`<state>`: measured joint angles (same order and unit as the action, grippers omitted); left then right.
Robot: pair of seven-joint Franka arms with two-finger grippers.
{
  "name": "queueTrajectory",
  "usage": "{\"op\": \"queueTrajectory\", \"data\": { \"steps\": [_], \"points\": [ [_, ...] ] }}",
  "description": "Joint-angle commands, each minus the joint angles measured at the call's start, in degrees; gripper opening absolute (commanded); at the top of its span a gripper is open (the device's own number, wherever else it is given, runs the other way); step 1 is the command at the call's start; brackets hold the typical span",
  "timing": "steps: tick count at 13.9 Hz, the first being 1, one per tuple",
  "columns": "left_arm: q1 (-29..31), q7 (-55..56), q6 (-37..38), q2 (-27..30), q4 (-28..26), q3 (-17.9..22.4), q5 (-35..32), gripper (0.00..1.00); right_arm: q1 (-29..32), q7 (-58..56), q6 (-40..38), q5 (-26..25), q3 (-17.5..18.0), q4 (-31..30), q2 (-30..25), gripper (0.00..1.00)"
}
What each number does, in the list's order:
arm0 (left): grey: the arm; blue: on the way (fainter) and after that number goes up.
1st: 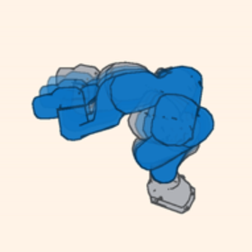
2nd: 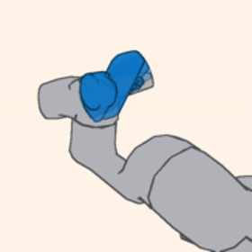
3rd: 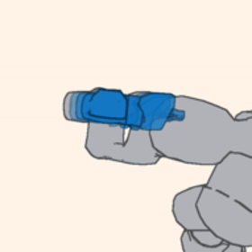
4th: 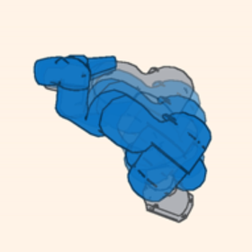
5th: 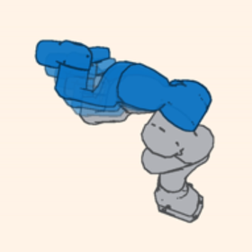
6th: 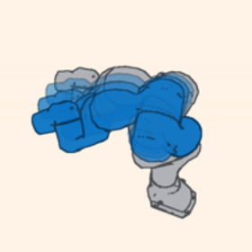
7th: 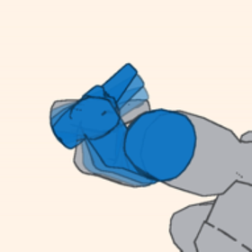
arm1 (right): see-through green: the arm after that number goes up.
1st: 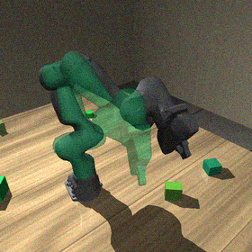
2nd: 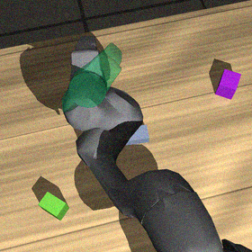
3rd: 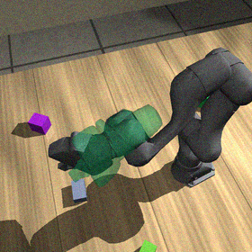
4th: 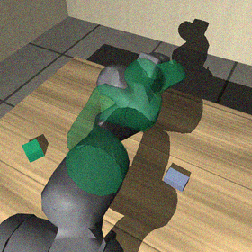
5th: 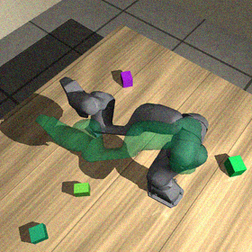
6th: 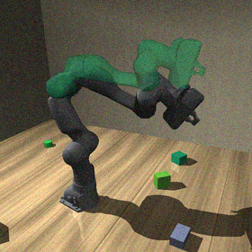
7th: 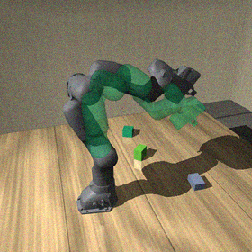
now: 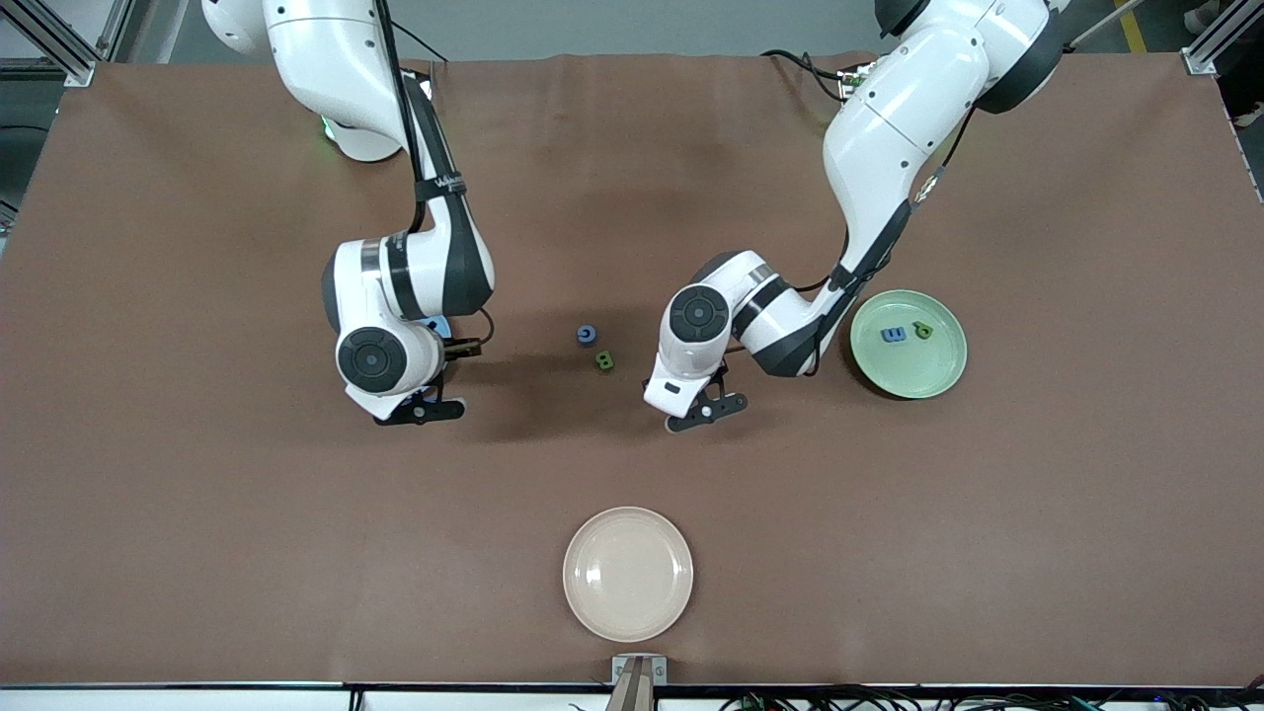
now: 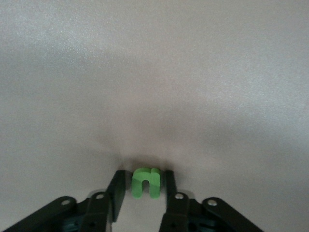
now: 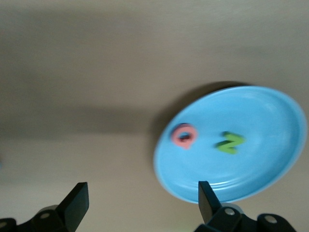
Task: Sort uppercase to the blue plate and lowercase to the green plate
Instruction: 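Drop the Q on the blue plate while the left gripper lifts the n, then place the n on the green plate while the right gripper reaches the G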
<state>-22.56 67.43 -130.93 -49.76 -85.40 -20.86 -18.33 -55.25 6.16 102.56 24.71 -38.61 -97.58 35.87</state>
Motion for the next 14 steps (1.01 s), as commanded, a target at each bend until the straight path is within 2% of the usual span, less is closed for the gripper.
{"op": "queueTrajectory", "data": {
  "steps": [1, 4, 7, 11, 14],
  "points": [
    [-0.56, 1.38, 1.20, 0.28, 0.15, 0.21, 0.84, 0.22, -2.91, 10.23, 3.15, 2.88, 0.02, -0.68, -0.98, 1.00],
    [0.05, 1.91, 1.29, 1.24, -1.51, 0.12, 0.75, 0.13, -7.31, 15.72, 8.08, 3.15, 0.11, -1.03, -0.72, 1.00],
    [3.82, -1.59, 1.29, 6.58, -8.79, -1.36, 0.75, 0.12, -11.70, 19.57, 12.03, 3.24, 0.29, -1.47, -0.63, 1.00],
    [16.81, -10.02, 1.29, 18.18, -24.69, -8.74, 0.75, 0.12, -19.61, 25.99, 23.18, 3.50, 0.29, -7.43, -0.63, 1.00],
    [27.97, -15.48, 1.11, 24.95, -34.81, -15.41, 0.66, 0.12, -23.31, 28.03, 30.13, 6.82, 0.38, -11.30, -0.63, 1.00]
  ]
}}
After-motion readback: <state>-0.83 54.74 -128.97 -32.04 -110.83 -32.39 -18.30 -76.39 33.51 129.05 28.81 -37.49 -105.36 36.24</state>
